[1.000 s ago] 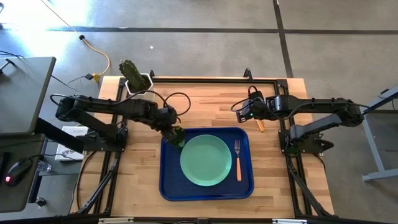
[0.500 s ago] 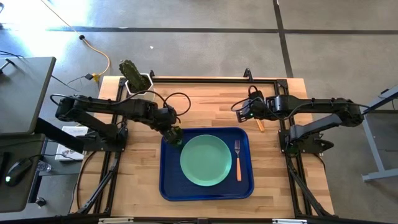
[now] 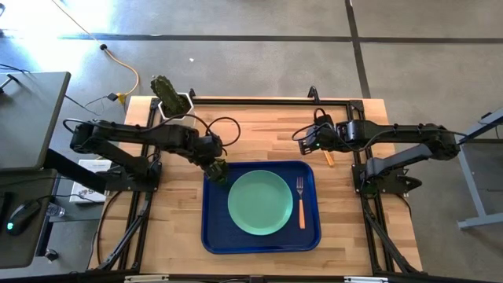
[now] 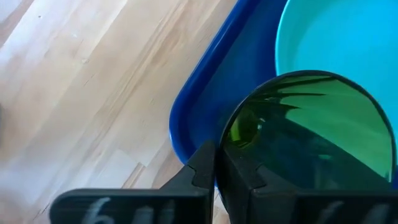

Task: Pick and place plate/cup/fork/spoon on tray
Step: Adjust the green cup on the blue tray

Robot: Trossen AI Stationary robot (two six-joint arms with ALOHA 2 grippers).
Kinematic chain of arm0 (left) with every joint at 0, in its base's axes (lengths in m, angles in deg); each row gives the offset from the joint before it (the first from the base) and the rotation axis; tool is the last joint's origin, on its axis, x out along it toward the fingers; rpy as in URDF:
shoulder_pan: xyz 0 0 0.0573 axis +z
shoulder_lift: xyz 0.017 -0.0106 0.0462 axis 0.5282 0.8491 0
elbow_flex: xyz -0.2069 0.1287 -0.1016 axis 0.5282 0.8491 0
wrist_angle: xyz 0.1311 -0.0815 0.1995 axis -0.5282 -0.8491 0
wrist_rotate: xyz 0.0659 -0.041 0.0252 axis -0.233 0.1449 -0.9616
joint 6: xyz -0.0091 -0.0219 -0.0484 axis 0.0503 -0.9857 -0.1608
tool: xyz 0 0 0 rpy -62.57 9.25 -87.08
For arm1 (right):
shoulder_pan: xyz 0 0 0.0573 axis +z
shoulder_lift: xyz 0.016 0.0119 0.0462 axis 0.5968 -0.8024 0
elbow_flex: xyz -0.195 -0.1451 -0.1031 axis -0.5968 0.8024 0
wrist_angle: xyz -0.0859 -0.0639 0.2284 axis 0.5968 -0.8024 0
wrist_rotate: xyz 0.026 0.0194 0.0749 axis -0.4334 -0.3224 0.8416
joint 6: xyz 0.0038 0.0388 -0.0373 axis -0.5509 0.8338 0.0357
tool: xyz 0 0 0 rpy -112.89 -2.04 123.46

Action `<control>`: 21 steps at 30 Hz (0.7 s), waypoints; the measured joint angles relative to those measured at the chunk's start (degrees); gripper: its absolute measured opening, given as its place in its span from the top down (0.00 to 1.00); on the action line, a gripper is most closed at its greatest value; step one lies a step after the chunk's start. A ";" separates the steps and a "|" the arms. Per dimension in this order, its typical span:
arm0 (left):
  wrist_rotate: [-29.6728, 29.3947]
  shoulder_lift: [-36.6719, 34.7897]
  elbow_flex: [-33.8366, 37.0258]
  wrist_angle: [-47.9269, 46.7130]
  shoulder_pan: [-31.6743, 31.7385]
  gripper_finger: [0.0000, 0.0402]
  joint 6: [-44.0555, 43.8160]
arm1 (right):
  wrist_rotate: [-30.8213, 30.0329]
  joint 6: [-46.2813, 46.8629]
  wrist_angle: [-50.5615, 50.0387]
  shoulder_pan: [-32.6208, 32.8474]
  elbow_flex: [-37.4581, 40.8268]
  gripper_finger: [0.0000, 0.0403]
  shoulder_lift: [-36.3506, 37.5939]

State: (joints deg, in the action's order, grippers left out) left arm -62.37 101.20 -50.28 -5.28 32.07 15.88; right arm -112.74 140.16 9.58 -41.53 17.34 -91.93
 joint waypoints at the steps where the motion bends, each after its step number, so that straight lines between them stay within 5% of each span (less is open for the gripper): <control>1: -0.01 0.00 -0.39 -0.21 0.00 0.98 0.42 | 0.00 0.00 0.00 0.00 0.00 0.65 0.00; 21: -0.92 0.34 -2.07 -3.52 0.02 0.99 1.32 | 0.07 0.00 -0.20 0.00 0.00 0.65 0.00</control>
State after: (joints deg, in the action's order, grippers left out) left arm -63.29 101.54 -52.35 -8.79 32.09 17.21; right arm -112.67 140.16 9.38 -41.53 17.34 -91.93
